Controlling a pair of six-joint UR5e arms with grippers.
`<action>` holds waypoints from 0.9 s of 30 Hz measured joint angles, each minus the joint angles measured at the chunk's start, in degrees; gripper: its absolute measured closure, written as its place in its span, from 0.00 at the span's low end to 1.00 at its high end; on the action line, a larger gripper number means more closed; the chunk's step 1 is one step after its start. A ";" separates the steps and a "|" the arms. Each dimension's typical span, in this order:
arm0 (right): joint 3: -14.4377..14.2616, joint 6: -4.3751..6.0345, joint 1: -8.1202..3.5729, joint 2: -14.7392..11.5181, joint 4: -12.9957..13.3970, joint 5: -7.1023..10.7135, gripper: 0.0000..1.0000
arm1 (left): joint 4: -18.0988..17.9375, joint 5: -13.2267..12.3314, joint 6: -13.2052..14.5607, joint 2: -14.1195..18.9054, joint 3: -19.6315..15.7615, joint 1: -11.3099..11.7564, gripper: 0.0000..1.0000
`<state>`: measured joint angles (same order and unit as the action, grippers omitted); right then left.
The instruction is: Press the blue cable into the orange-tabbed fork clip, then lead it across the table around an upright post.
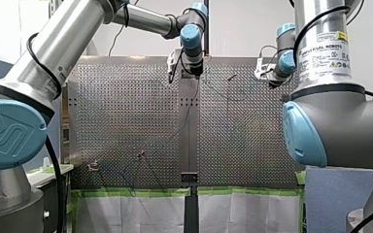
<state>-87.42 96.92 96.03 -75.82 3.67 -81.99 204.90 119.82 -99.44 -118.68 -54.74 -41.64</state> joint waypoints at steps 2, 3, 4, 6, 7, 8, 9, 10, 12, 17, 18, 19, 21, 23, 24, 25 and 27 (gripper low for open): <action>0.81 0.52 -0.06 0.14 -0.81 0.81 1.00 | -0.28 0.01 0.02 0.01 0.00 -0.21 0.06; 1.40 0.87 -0.10 0.21 -1.40 1.40 1.00 | -0.35 0.01 0.02 0.01 0.00 -0.30 0.06; 1.85 1.13 -0.14 0.25 -1.85 1.85 1.00 | -0.43 0.01 -0.01 0.00 0.00 -0.41 0.06; 2.96 1.62 -0.20 0.32 -2.97 2.97 1.00 | -0.49 0.01 -0.06 0.00 0.00 -0.59 0.06; 3.44 1.76 -0.23 0.33 -3.45 3.45 1.00 | -0.51 0.01 -0.09 0.00 0.01 -0.72 0.06; 3.83 1.85 -0.25 0.32 -3.93 3.94 1.00 | -0.51 0.01 -0.13 0.00 0.01 -0.81 0.06; 4.21 1.92 -0.27 0.32 -4.53 4.63 1.00 | -0.52 0.01 -0.18 0.00 0.01 -0.90 0.06; 4.41 1.95 -0.29 0.31 -4.87 5.14 1.00 | -0.51 0.01 -0.32 0.00 0.01 -1.02 0.06; 4.70 1.97 -0.33 0.31 -5.33 6.31 1.00 | -0.49 0.01 -0.64 0.00 0.01 -1.15 0.06; 4.90 1.85 -0.41 0.21 -5.64 8.39 1.00 | 0.82 -0.67 -2.50 0.00 0.00 -1.25 0.06; 4.91 1.79 -0.42 0.18 -5.66 8.63 1.00 | 1.20 -0.97 -2.93 0.00 0.00 -1.25 0.06; 4.91 1.74 -0.42 0.15 -5.67 8.75 1.00 | 1.76 -1.43 -3.48 0.00 0.00 -1.26 0.06; 4.91 1.65 -0.43 -0.01 -5.68 8.90 1.00 | 2.62 -2.22 -3.90 0.00 -0.01 -1.31 0.06; 4.92 1.59 -0.43 -0.21 -5.68 8.95 1.00 | 3.54 -2.74 -3.79 -0.02 -0.01 -1.38 0.06; 4.93 1.57 -0.43 -0.37 -5.68 8.97 1.00 | 3.95 -2.72 -3.57 -0.02 0.00 -1.41 0.06; 4.93 1.56 -0.42 -0.49 -5.68 8.97 1.00 | 4.49 -2.51 -3.17 -0.02 0.00 -1.47 0.06; 4.92 1.52 -0.37 -0.71 -5.68 8.96 1.00 | 5.40 -1.84 -2.37 -0.23 0.00 -1.58 0.06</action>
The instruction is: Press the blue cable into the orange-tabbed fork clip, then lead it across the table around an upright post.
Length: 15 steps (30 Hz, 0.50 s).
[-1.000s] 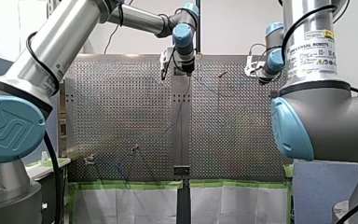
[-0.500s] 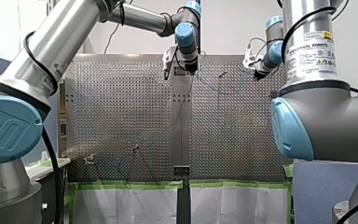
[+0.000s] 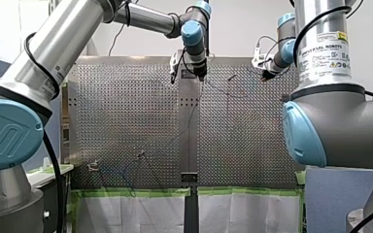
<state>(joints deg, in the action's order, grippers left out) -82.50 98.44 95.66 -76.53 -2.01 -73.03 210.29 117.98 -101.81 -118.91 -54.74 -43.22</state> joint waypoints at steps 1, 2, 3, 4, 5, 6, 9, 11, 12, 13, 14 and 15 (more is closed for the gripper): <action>0.00 -0.02 0.02 -0.08 0.00 -0.01 1.00 | 0.66 0.51 0.59 -0.32 -0.01 -0.12 0.06; 0.01 -0.04 0.06 -0.14 0.00 -0.01 1.00 | 1.08 0.87 1.03 -0.60 -0.01 -0.26 0.06; 0.00 -0.05 0.10 -0.22 0.00 -0.01 1.00 | 1.51 1.19 1.45 -0.91 -0.01 -0.45 0.06; 0.00 -0.06 0.13 -0.25 0.00 -0.01 1.00 | 2.09 1.56 1.99 -1.37 0.00 -0.78 0.06; 0.01 -0.08 0.15 -0.28 0.00 -0.01 1.00 | 2.50 1.81 2.40 -1.74 0.00 -1.08 0.06; 0.01 -0.11 0.16 -0.30 0.00 -0.01 1.00 | 2.90 2.03 2.82 -2.12 0.00 -1.41 0.06; 0.00 -0.17 0.14 -0.32 0.00 -0.01 1.00 | 4.27 2.41 4.15 -3.41 0.00 -2.18 0.06; 0.00 -0.22 0.13 -0.36 0.00 -0.02 1.00 | 5.12 2.05 5.18 -4.42 0.00 -2.45 0.06; 0.01 -0.27 0.12 -0.39 0.01 -0.02 1.00 | 5.40 1.70 5.67 -4.92 -0.01 -2.52 0.06; 0.01 -0.29 0.12 -0.40 0.02 -0.02 1.00 | 5.71 1.15 6.34 -5.59 0.00 -2.58 0.06; 0.01 -0.32 0.11 -0.40 0.03 -0.02 1.00 | 5.94 0.73 6.84 -6.03 0.00 -2.61 0.06; 0.01 -0.36 0.12 -0.41 0.04 -0.02 1.00 | 6.21 0.28 7.33 -6.39 0.00 -2.62 0.06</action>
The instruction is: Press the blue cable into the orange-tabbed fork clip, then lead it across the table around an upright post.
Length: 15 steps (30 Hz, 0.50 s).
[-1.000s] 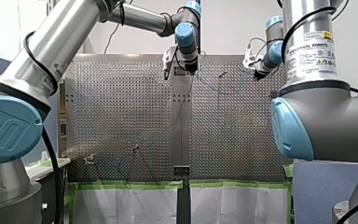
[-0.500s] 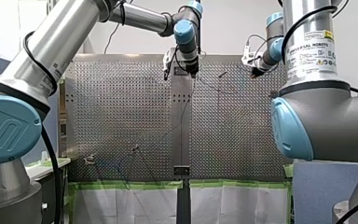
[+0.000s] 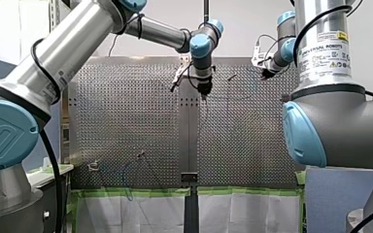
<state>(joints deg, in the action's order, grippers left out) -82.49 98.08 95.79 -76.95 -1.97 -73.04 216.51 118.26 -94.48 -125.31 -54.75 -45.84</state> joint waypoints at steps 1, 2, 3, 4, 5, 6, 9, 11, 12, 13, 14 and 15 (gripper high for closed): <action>0.00 -0.02 0.02 -0.02 0.00 0.00 1.00 | 0.41 -0.59 0.61 -0.34 0.00 0.01 0.06; 0.00 -0.03 0.02 -0.05 0.00 0.00 1.00 | 0.79 -0.97 1.09 -0.51 0.00 0.03 0.06; 0.00 -0.05 0.03 -0.07 0.01 0.00 1.00 | 1.19 -1.23 1.58 -0.63 0.00 0.05 0.06; 0.00 -0.05 0.04 -0.07 0.02 0.00 1.00 | 1.63 -1.50 2.19 -0.73 0.00 0.06 0.06; 0.00 -0.06 0.04 -0.08 0.03 0.00 1.00 | 1.84 -1.69 2.65 -0.77 0.00 0.05 0.06; 0.00 -0.06 0.06 -0.11 0.02 0.00 1.00 | 2.00 -1.91 3.08 -0.80 -0.01 0.02 0.06; 0.00 -0.12 0.12 -0.22 -0.01 0.00 1.00 | 2.21 -2.96 3.83 -0.83 -0.01 -0.13 0.06; 0.00 -0.14 0.13 -0.24 -0.02 0.00 1.00 | 2.28 -3.85 3.88 -0.83 0.00 -0.19 0.06; 0.00 -0.14 0.13 -0.25 -0.03 0.00 1.00 | 2.29 -4.13 3.84 -0.83 0.00 -0.21 0.06; 0.00 -0.13 0.15 -0.25 -0.03 0.00 1.00 | 2.31 -4.81 3.67 -0.82 0.00 -0.21 0.06; 0.00 -0.13 0.18 -0.29 -0.03 0.00 1.00 | 2.28 -5.20 3.54 -0.81 0.00 -0.19 0.06; 0.00 -0.13 0.23 -0.35 -0.03 0.00 1.00 | 2.16 -5.62 3.35 -0.81 0.00 -0.18 0.06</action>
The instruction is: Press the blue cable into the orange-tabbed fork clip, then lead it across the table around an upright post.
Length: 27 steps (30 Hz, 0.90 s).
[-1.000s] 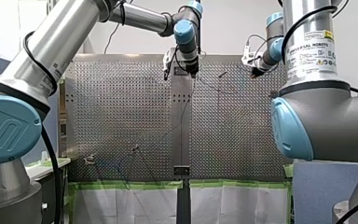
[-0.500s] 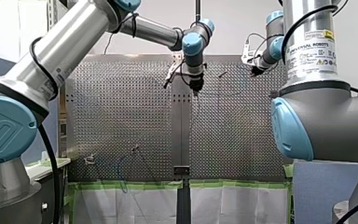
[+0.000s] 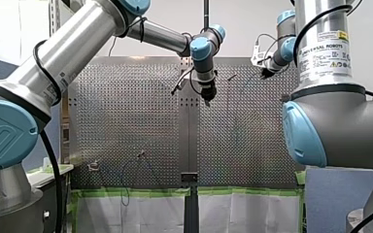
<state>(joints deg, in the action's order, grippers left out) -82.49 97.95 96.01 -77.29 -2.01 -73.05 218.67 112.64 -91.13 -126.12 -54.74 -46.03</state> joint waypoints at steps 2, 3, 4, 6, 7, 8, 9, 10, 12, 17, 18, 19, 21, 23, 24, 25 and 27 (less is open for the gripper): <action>0.00 0.00 0.05 -0.10 0.00 0.00 1.00 | -0.59 -1.01 -0.59 0.01 0.00 0.03 0.06; 0.00 0.00 0.08 -0.16 -0.01 0.00 1.00 | -0.91 -1.41 -0.89 0.02 -0.01 0.06 0.06; 0.00 0.00 0.11 -0.21 -0.01 0.00 1.00 | -1.37 -1.95 -1.32 0.02 0.00 0.11 0.06; 0.00 0.01 0.21 -0.37 -0.01 0.00 1.00 | -2.16 -2.84 -2.13 0.03 0.00 0.19 0.06; 0.00 0.03 0.25 -0.45 -0.01 0.00 1.00 | -2.75 -3.42 -2.70 0.04 0.00 0.22 0.06; 0.00 0.03 0.28 -0.54 0.00 0.00 1.00 | -3.19 -3.85 -3.11 0.04 0.00 0.23 0.06; 0.00 0.04 0.31 -0.69 -0.01 0.02 1.00 | -3.59 -4.29 -3.52 0.05 0.00 0.24 0.06; 0.00 0.05 0.33 -0.80 -0.02 0.03 1.00 | -4.14 -4.85 -4.10 0.05 0.00 0.27 0.06; 0.00 0.10 0.40 -1.07 -0.02 0.06 1.00 | -5.11 -5.80 -5.03 0.06 0.00 0.35 0.06; -0.04 0.18 0.69 -1.39 -0.13 0.14 1.00 | -7.62 -8.34 -7.58 0.12 0.00 0.70 0.06; -0.06 0.22 0.75 -1.44 -0.18 0.16 1.00 | -8.04 -8.75 -7.99 0.14 0.00 0.75 0.06; -0.10 0.25 0.81 -1.50 -0.20 0.16 1.00 | -8.64 -9.33 -8.56 0.23 0.00 0.83 0.06; -0.38 0.29 1.00 -1.71 -0.28 0.17 1.00 | -9.55 -10.27 -9.50 0.50 0.00 0.92 0.06; -0.81 0.31 1.17 -2.09 -0.30 0.17 1.00 | -10.74 -11.44 -10.67 1.05 0.00 0.97 0.06; -1.13 0.31 1.29 -2.50 -0.30 0.18 1.00 | -11.23 -11.96 -11.19 1.30 0.01 0.98 0.06; -1.38 0.32 1.39 -2.88 -0.29 0.17 1.00 | -11.94 -12.63 -11.87 1.59 0.01 0.98 0.06; -1.94 0.37 1.65 -3.87 -0.28 0.18 1.00 | -12.86 -13.59 -12.82 1.92 0.00 1.01 0.06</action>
<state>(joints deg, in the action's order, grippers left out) -84.44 98.33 97.66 -81.16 -2.29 -72.87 205.80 99.05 -103.94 -124.20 -54.74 -45.02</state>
